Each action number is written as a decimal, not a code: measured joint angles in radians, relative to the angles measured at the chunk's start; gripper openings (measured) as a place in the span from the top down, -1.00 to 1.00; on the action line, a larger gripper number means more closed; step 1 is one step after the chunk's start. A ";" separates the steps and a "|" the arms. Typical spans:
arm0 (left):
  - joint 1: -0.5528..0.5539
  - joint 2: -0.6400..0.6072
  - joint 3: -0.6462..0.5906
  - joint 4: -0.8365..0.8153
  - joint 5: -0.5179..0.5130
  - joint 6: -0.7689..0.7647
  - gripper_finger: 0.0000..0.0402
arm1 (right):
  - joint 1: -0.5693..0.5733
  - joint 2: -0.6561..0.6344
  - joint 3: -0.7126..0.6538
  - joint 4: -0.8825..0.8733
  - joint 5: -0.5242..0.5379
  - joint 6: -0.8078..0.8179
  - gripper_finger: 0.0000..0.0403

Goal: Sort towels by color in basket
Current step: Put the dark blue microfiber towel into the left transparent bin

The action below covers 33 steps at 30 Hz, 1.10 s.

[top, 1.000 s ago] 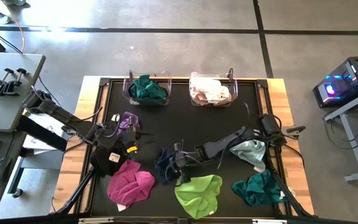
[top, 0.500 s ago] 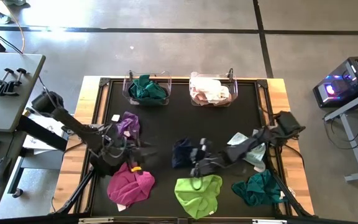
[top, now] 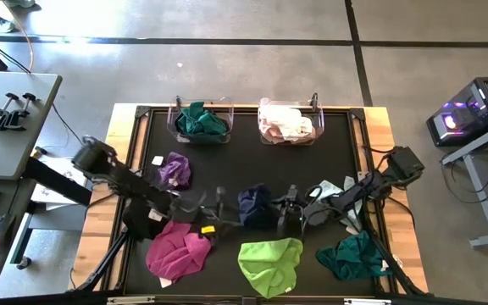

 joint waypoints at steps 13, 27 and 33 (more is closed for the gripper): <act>0.085 0.253 0.257 -0.118 -0.218 0.198 -0.44 | -0.071 0.000 0.002 0.052 -0.182 -0.062 0.89; 0.101 0.256 0.269 -0.279 -0.160 -0.078 0.33 | -0.070 0.000 0.002 0.046 -0.275 -0.134 0.71; 0.075 0.250 0.269 -0.327 -0.268 -0.073 0.90 | -0.092 -0.017 0.002 0.034 -0.307 -0.115 0.37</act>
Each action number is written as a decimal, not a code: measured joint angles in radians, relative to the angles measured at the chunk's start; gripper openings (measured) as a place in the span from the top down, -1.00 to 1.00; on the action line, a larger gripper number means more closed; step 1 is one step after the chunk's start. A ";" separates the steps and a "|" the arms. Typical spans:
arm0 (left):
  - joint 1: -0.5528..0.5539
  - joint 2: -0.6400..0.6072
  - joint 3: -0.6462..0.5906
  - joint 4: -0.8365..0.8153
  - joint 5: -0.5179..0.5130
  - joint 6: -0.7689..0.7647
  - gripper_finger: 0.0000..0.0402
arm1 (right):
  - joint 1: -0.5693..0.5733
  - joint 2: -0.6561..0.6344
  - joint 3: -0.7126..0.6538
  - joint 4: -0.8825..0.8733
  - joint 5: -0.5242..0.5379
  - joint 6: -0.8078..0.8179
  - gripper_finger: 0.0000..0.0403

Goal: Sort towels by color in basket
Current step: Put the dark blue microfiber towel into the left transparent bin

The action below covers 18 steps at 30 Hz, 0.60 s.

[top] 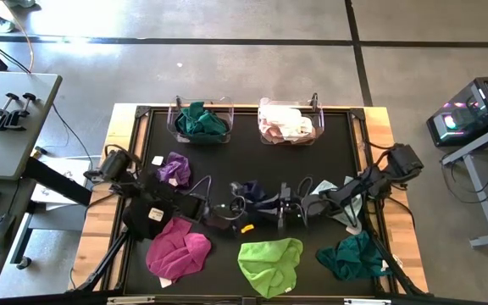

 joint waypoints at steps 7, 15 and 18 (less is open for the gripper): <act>-0.065 -0.071 -0.002 -0.319 -0.226 -0.118 0.84 | 0.013 -0.217 0.002 -0.381 0.055 0.089 0.27; -0.080 -0.244 -0.002 -0.856 -0.284 -0.542 0.89 | 0.088 -0.342 0.001 -0.673 0.325 0.203 0.32; -0.086 -0.347 -0.002 -0.968 -0.289 -0.600 0.87 | 0.113 -0.309 0.001 -0.673 0.333 0.227 0.32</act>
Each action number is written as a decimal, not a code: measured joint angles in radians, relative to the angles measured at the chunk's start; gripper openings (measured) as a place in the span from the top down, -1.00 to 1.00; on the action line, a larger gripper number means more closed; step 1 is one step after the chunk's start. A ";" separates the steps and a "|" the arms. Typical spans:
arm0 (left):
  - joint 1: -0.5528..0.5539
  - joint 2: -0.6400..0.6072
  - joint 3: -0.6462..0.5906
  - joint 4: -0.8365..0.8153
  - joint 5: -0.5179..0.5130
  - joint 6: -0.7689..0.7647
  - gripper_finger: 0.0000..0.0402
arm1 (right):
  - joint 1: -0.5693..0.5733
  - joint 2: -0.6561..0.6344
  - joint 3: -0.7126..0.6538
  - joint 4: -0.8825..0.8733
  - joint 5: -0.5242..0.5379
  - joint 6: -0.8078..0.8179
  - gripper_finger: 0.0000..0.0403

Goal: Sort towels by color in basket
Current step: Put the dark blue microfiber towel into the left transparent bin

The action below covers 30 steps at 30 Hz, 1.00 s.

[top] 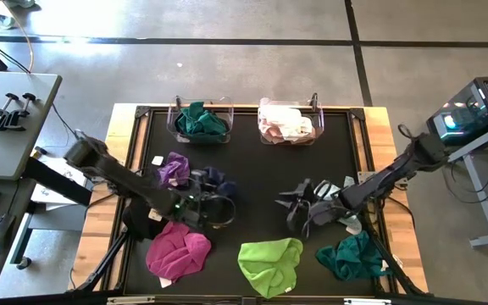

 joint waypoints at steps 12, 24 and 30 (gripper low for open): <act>0.302 -0.402 0.001 -0.112 0.065 0.129 0.87 | 0.018 0.160 0.000 0.092 0.018 0.068 0.32; 0.997 -0.248 0.001 0.242 0.549 0.422 0.87 | 0.014 0.170 0.000 0.121 0.016 0.061 0.32; 1.113 -0.064 0.001 0.329 0.671 0.446 0.62 | 0.013 0.170 0.000 0.121 0.016 0.061 0.32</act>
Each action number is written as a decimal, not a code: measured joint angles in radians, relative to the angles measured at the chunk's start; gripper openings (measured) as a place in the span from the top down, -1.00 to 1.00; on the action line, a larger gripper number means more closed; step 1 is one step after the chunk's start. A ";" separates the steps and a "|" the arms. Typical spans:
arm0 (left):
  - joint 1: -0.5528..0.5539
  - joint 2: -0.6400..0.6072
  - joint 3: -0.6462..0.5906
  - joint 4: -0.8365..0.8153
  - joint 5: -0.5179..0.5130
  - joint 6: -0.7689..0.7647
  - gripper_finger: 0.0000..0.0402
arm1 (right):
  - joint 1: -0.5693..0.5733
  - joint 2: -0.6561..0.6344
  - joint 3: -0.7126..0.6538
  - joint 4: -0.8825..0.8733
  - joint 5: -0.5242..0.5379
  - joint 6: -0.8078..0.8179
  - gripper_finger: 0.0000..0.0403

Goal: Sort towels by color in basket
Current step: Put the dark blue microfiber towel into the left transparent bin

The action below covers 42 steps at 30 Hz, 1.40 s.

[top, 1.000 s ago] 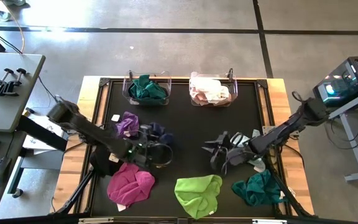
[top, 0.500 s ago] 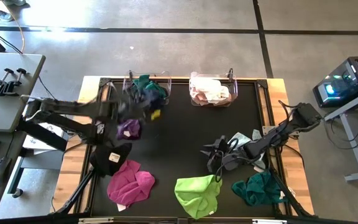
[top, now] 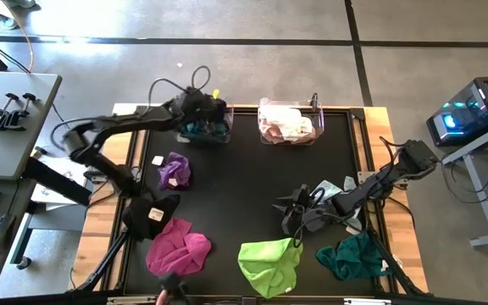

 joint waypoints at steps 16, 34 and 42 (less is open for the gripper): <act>0.025 0.112 0.220 -0.315 0.079 -0.110 -0.37 | 0.000 0.000 0.000 0.001 0.003 0.029 0.32; 0.046 0.161 0.438 -0.590 0.198 -0.185 -0.28 | 0.000 0.001 0.000 0.000 0.008 0.029 0.32; 0.059 0.366 0.374 -0.462 0.203 -0.183 0.10 | 0.000 0.001 0.000 0.000 0.008 0.027 0.32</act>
